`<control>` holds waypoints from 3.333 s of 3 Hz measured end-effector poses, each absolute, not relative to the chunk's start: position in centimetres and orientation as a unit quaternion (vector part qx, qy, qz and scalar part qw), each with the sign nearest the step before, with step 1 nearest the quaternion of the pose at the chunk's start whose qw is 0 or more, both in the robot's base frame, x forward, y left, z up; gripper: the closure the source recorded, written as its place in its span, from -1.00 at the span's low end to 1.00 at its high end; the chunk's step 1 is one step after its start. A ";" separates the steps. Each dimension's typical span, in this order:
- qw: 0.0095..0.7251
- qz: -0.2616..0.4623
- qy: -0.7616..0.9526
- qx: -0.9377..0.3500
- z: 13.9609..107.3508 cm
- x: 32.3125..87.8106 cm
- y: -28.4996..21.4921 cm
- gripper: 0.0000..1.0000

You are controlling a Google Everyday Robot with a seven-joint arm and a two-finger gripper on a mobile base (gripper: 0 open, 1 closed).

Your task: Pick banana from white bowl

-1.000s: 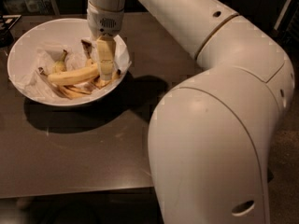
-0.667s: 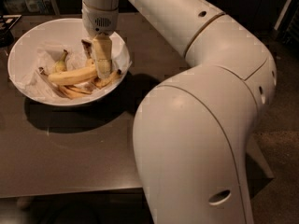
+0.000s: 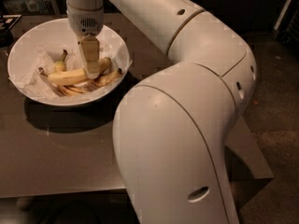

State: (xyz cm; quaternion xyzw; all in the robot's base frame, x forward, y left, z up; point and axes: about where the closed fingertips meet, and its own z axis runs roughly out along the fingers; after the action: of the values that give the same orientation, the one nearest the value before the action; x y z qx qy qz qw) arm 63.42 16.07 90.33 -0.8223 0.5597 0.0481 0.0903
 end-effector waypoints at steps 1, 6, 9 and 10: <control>0.089 0.050 0.555 -0.825 90.3 62.8 16.9 -0.68; 0.081 0.022 0.589 -0.804 91.8 61.8 13.5 -0.46; 0.080 0.034 0.558 -0.825 90.4 61.8 15.3 -0.44; 0.078 0.047 0.553 -0.828 89.5 61.6 15.9 -0.36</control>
Offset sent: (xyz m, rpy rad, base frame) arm -0.0380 -0.0029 -0.0030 -0.0594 0.1005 0.0303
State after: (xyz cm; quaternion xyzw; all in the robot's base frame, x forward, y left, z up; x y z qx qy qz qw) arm 61.61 15.86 89.47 -0.8281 0.5531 0.0472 0.0781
